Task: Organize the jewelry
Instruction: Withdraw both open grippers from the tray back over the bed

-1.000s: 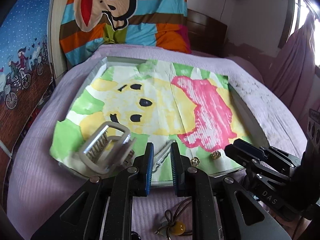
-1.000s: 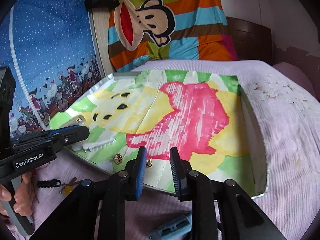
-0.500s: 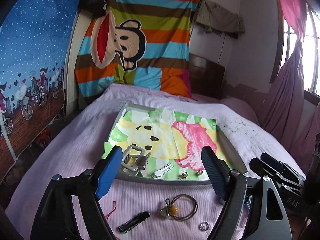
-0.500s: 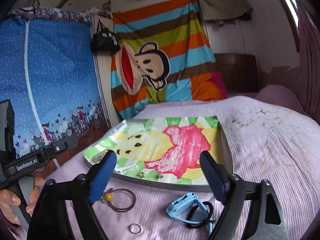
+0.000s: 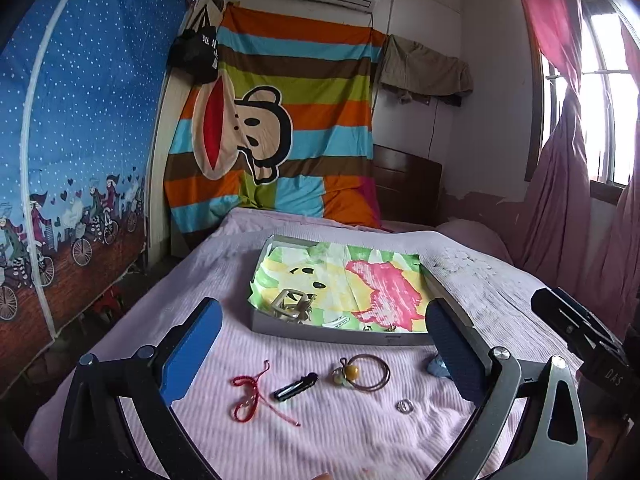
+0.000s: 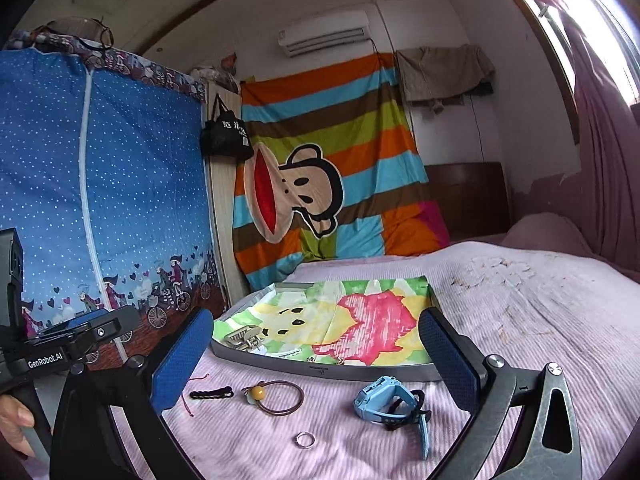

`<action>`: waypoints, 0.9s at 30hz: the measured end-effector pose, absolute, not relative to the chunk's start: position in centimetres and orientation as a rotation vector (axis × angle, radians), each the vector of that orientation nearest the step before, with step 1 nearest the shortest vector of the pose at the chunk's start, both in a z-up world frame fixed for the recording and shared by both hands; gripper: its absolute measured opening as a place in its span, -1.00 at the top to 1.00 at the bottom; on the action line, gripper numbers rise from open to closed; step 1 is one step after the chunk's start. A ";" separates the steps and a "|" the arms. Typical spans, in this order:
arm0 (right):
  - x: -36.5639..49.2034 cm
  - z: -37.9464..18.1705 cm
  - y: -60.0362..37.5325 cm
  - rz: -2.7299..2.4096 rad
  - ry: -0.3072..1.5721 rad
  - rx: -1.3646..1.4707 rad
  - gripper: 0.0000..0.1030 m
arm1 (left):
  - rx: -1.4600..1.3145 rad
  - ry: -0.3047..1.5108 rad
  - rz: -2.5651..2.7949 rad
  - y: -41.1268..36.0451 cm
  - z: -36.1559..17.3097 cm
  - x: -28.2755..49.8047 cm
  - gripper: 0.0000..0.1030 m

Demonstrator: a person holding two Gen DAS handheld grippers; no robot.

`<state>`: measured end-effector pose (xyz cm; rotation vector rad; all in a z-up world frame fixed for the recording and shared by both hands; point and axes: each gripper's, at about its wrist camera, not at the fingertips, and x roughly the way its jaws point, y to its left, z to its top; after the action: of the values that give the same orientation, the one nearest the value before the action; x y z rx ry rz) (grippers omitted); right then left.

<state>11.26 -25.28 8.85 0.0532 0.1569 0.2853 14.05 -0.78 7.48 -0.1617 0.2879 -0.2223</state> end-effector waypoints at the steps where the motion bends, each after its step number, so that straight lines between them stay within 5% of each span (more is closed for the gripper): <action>1: 10.9 8.8 -25.2 0.284 0.149 0.045 -1.00 | -0.161 0.286 -0.222 -0.5 7.4 13.6 -0.94; 14: 7.7 6.0 -24.0 0.299 0.189 -0.026 -1.00 | -0.110 0.324 -0.195 1.1 5.0 9.9 -0.94; 27: 10.9 1.9 -22.9 0.335 0.450 -0.028 -1.00 | -0.121 0.602 -0.236 2.6 0.6 12.5 -0.94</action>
<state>10.88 -22.93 1.95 -0.0277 0.4503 0.3346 12.52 2.57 0.64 -0.1210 0.6023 -0.2360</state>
